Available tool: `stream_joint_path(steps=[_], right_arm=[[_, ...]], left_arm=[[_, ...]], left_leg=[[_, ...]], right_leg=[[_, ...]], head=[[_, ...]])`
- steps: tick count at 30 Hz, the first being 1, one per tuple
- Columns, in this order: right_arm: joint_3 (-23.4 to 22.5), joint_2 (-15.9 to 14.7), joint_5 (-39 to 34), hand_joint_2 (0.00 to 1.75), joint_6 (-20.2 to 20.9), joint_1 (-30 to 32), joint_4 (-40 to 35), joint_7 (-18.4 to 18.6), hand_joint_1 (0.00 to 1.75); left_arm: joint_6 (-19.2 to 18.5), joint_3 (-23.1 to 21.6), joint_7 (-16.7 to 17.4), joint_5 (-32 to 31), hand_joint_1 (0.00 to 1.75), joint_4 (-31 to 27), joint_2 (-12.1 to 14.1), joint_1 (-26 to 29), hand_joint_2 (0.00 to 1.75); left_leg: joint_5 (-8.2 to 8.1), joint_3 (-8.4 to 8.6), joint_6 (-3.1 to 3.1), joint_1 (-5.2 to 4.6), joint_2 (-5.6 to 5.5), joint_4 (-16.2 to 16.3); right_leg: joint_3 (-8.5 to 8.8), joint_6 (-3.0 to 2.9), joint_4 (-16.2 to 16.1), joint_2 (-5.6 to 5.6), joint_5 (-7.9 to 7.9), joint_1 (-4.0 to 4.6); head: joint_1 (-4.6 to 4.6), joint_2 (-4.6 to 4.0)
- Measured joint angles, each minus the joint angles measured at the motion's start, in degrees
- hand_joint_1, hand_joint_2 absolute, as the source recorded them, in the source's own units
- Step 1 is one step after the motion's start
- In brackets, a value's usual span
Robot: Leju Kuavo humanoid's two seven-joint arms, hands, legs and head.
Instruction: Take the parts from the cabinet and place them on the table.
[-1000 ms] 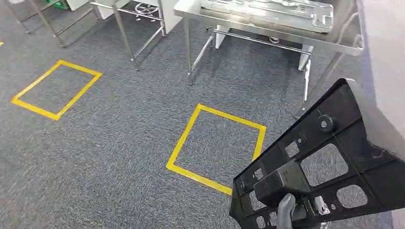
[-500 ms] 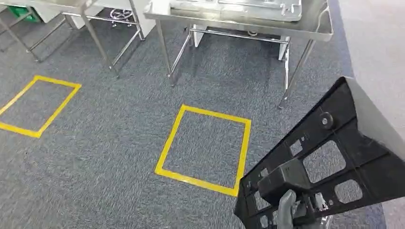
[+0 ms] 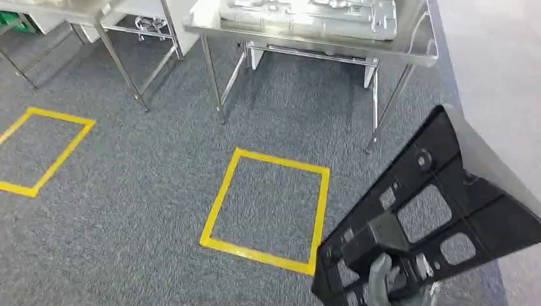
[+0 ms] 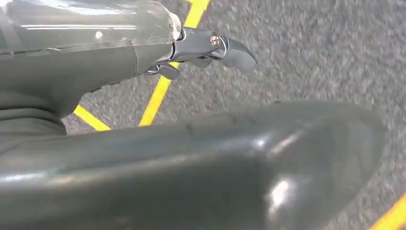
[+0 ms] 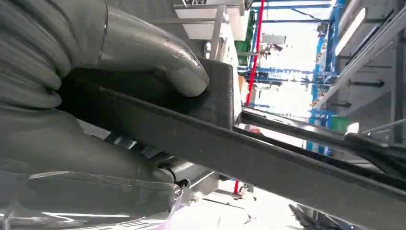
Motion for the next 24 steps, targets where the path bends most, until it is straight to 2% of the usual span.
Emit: stream_joint_path(steps=[1,2,3,4,6,7,8,9,10,11,12,13,14,15,17,18,19,20,21,22,23,24], right_arm=[[0.00,0.00,0.00,1.75,-0.06,0.05,0.20,0.13,1.75],[0.00,0.00,0.02,1.75,-0.07,0.07,0.31,0.18,1.75],[0.00,-0.02,0.02,1.75,-0.09,0.08,0.46,0.24,1.75],[-0.02,-0.02,0.02,1.75,-0.15,0.08,0.59,0.33,1.75],[-0.02,-0.02,0.07,1.75,-0.31,0.08,0.74,0.64,1.75],[-0.04,-0.02,0.11,1.75,-0.35,0.06,0.83,0.74,1.75],[-0.09,-0.02,0.24,1.75,-0.53,-0.08,1.14,1.12,1.75],[-0.15,-0.02,0.35,1.75,-0.81,-0.15,1.20,1.42,1.75],[-0.22,0.00,0.37,1.75,-1.03,0.04,1.25,1.86,1.75],[-0.24,0.00,0.37,1.75,-1.03,0.12,1.34,2.12,1.75],[-0.39,0.00,0.37,1.75,-1.14,0.01,1.44,2.23,1.75],[-0.50,0.07,0.37,1.75,-1.14,0.04,1.53,2.27,1.75],[-0.55,0.15,0.37,1.75,-1.14,-0.02,1.57,2.25,1.75],[-0.55,0.15,0.37,1.75,-1.18,-0.17,1.73,2.25,1.75],[-0.59,0.15,0.37,1.75,-1.29,-0.15,2.12,2.25,1.75],[-0.59,0.15,0.37,1.75,-1.38,-0.17,2.41,2.25,1.75],[-0.59,0.15,0.37,1.75,-1.55,-0.17,2.73,2.23,1.75],[-0.59,0.15,0.37,1.75,-1.77,-0.21,3.02,2.23,1.75],[-0.59,0.15,0.37,1.75,-1.99,-0.25,3.24,2.23,1.75],[-0.59,0.15,0.37,1.75,-2.05,-0.32,3.39,2.23,1.75],[-0.61,0.15,0.37,1.75,-2.05,-0.40,3.63,2.21,1.75],[-0.70,0.15,0.37,1.75,-2.03,-0.58,3.89,2.21,1.75]], left_arm=[[-0.02,0.00,0.00,0.00,0.00,0.00,-0.02,0.03,0.00],[-0.04,0.00,0.02,0.00,0.00,0.00,-0.02,0.09,0.00],[-0.09,0.00,0.05,0.00,0.00,0.00,-0.02,0.16,0.00],[-0.09,0.00,0.13,0.00,0.00,0.00,-0.07,0.22,0.00],[-0.15,0.00,0.22,0.00,0.00,0.00,-0.09,0.30,0.00],[-0.17,0.00,0.26,0.00,0.00,0.00,-0.09,0.33,0.00],[-0.17,0.00,0.37,0.00,0.00,0.04,0.04,0.23,0.00],[-0.20,0.00,0.44,0.00,0.00,0.04,0.04,0.02,0.00],[-0.26,0.00,0.53,0.00,0.00,0.04,0.04,0.04,0.00],[-0.31,0.00,0.53,0.00,0.00,0.04,0.04,0.12,0.00],[-0.33,0.00,0.55,0.02,0.00,0.04,0.04,0.04,0.00],[-0.35,0.02,0.64,0.18,0.00,0.04,0.09,0.07,0.00],[-0.37,0.02,0.66,0.18,0.00,0.04,0.09,-0.01,0.00],[-0.37,0.00,0.70,0.18,0.00,0.04,0.09,0.00,0.00],[-0.42,0.00,0.79,0.20,0.00,0.04,0.13,-0.05,0.00],[-0.44,0.02,1.01,0.20,0.00,0.04,0.20,-0.01,0.00],[-0.46,0.02,1.05,0.20,0.00,0.04,0.22,0.03,0.00],[-0.48,0.02,1.18,0.20,0.00,0.04,0.26,0.22,0.00],[-0.48,0.02,1.23,0.22,0.00,0.04,0.39,0.41,0.00],[-0.48,0.02,1.23,0.20,0.00,0.04,0.44,0.54,0.00],[-0.50,0.02,1.23,0.20,0.00,0.15,0.78,0.79,0.00],[-0.50,0.02,1.38,0.20,0.00,0.20,0.83,0.67,0.00]], left_leg=[[-0.33,0.19,-0.08,0.03,0.01,0.01],[-0.63,0.42,-0.15,0.08,0.01,0.03],[-1.06,0.97,-0.46,0.23,0.01,0.04],[-1.55,1.65,-0.76,0.44,0.01,0.06],[-2.77,3.36,-1.55,0.99,0.01,0.15],[-3.42,3.68,-2.00,1.13,0.14,0.21],[-3.77,4.27,-2.49,1.10,0.10,0.55],[-4.22,4.17,-3.03,0.95,0.23,0.53],[-4.91,4.21,-3.33,0.75,0.47,0.34],[-4.56,4.86,-3.68,0.80,0.49,1.07],[-4.62,5.23,-3.92,0.91,0.50,1.27],[-5.37,5.08,-4.03,1.06,0.34,2.34],[-6.19,4.10,-4.11,1.06,0.29,4.22],[-8.05,0.88,-4.21,1.08,0.27,9.36],[-11.42,-4.94,-4.39,1.07,0.27,17.75],[-11.74,-7.07,-4.34,1.07,0.27,20.02],[-10.62,-7.85,-4.18,1.05,0.27,19.65],[-7.95,-7.50,-3.81,0.95,0.26,16.72],[-4.79,-6.45,-3.40,0.80,0.23,12.58],[-0.99,-5.20,-2.77,0.51,0.20,7.69],[1.03,-4.84,-2.06,0.05,0.15,5.22],[-1.17,-5.46,-1.95,-0.24,0.22,5.03]], right_leg=[[-2.98,0.44,3.96,-0.03,-1.82,-0.37],[-4.87,0.67,6.08,-0.06,-2.36,-0.59],[-6.11,1.11,6.35,-0.15,-1.36,-0.90],[-5.97,1.28,4.40,-0.26,0.92,-1.13],[-2.97,1.89,-4.52,-0.69,8.28,-1.63],[-1.70,2.14,-7.80,-0.98,9.84,-1.77],[-2.50,1.86,-8.29,-1.22,6.76,-1.10],[-2.37,0.38,-8.11,-1.53,7.04,-0.97],[-2.33,-0.14,-8.08,-1.37,7.92,-0.89],[-2.27,-0.55,-8.16,-1.26,7.65,-0.94],[-1.57,-1.21,-8.13,-0.88,7.36,-0.97],[-0.85,-1.62,-8.42,-0.93,7.16,-1.05],[-0.55,-1.89,-8.45,-0.90,6.98,-1.03],[-0.31,-2.27,-8.45,-0.83,6.63,-0.92],[0.12,-2.55,-8.44,-0.68,5.96,-0.61],[0.57,-2.59,-8.44,-0.54,5.53,-0.45],[1.14,-2.59,-8.45,-0.35,5.10,-0.36],[1.98,-2.54,-8.45,-0.15,4.53,-0.24],[2.81,-2.46,-8.48,-0.01,3.98,-0.17],[3.66,-2.37,-8.54,-0.01,3.41,-0.09],[3.81,-2.24,-8.65,-0.03,2.98,-0.27],[3.89,-1.86,-8.66,0.14,2.89,-0.12]], head=[[-0.02,0.00],[-0.02,0.00],[0.00,0.00],[-0.02,0.00],[0.00,0.00],[0.00,0.00],[0.13,0.00],[0.35,0.02],[0.44,0.00],[0.11,0.00],[0.07,0.00],[-0.05,0.00],[0.00,0.00],[-0.20,0.00],[-0.17,0.00],[-0.20,0.00],[-0.17,0.00],[-0.17,0.00],[-0.17,0.00],[-0.20,0.00],[-0.09,0.00],[0.07,0.00]])
